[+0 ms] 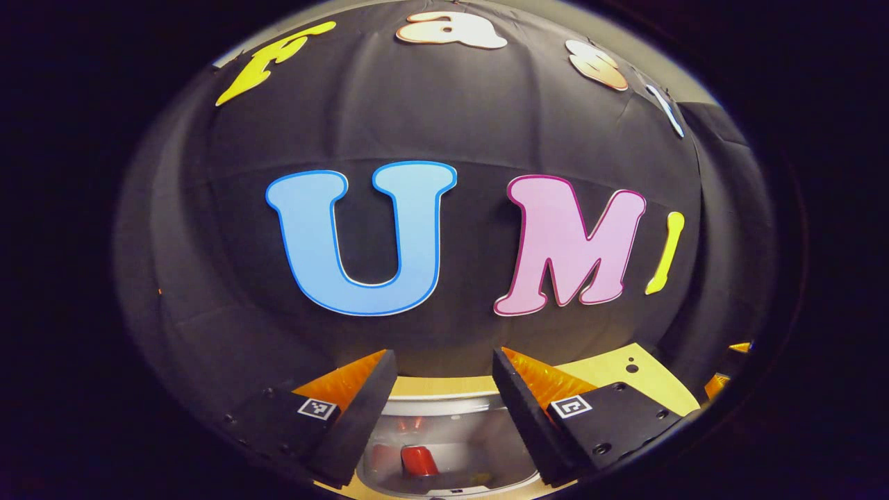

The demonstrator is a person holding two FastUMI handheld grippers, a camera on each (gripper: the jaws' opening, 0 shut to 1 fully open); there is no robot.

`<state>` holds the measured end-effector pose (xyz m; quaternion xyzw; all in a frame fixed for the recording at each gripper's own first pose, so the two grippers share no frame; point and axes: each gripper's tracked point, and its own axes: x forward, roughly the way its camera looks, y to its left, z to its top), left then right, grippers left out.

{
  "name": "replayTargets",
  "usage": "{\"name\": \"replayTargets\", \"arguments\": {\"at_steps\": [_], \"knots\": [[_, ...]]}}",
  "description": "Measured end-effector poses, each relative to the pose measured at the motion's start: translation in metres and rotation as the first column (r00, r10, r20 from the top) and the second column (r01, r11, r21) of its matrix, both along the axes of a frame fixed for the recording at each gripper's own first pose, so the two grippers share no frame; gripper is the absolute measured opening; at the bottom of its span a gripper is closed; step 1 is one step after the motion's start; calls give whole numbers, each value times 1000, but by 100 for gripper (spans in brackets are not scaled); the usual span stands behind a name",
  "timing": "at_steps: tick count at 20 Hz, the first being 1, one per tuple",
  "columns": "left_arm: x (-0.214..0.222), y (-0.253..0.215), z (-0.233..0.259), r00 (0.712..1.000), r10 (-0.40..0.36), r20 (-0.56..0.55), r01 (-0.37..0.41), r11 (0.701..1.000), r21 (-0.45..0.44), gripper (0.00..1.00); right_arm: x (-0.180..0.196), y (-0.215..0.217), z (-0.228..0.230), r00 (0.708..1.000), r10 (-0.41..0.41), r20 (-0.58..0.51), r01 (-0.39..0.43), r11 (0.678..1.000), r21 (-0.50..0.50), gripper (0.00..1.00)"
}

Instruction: Press the lid of the desktop garbage bin to open it, pick up the crumpled paper on the desktop and throw it into the bin, then pick up the pop can on the desktop and drop it into the bin, and finally close the garbage bin lid.

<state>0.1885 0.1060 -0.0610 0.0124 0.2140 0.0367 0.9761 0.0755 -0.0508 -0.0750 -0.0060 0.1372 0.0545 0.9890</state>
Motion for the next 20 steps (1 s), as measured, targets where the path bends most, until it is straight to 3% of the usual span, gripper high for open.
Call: {"name": "replayTargets", "arguments": {"at_steps": [7,13,18,20], "knots": [[-69,-6,-74,1000,10,-16,-10,1000,-2,94,-29,22,-35,995,15,-100,-13,1000,20,97],[-93,-5,-112,998,47,-34,-50,995,-90,97,-53,19,-59,988,11,-154,-15,1000,-22,97],[-96,-6,-120,999,-6,-45,9,997,71,98,-66,9,-58,986,-48,-160,44,999,-29,97],[-98,-9,-122,999,5,-35,-4,999,38,98,-74,5,-56,983,-83,-163,81,996,-24,97]]}}
